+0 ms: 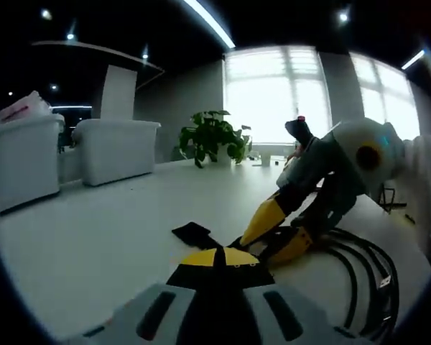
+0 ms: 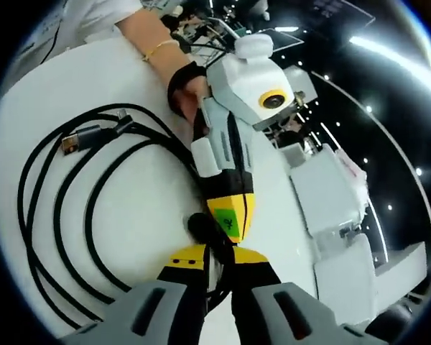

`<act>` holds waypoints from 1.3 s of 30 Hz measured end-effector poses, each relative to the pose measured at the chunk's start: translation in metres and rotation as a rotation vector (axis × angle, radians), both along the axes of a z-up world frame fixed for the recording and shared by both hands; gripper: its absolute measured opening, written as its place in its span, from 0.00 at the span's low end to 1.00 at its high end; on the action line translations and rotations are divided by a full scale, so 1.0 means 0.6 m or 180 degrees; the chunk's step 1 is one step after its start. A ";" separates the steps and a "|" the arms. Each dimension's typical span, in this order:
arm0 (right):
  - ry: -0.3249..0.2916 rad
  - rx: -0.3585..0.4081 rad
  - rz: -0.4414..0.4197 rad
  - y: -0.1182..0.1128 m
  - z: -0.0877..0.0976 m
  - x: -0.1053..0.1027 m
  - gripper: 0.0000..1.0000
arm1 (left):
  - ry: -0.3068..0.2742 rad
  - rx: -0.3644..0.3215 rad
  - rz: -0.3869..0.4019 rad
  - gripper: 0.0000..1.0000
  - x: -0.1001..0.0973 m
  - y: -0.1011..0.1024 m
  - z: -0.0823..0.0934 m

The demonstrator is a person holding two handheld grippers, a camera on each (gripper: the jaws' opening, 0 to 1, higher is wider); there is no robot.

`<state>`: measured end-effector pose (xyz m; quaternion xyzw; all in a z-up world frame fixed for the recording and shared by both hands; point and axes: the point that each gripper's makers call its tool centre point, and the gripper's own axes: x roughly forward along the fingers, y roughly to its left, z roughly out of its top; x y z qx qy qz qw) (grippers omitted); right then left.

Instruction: Coil the Type-C to USB data cable on the desktop and secure it with Velcro straps.

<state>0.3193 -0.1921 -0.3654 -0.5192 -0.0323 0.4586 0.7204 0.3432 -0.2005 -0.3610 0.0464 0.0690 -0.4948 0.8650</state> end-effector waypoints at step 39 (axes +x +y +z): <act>0.1552 0.1809 -0.0771 -0.015 0.020 0.091 0.01 | -0.0206 0.0420 -0.0023 0.02 -0.009 -0.002 -0.005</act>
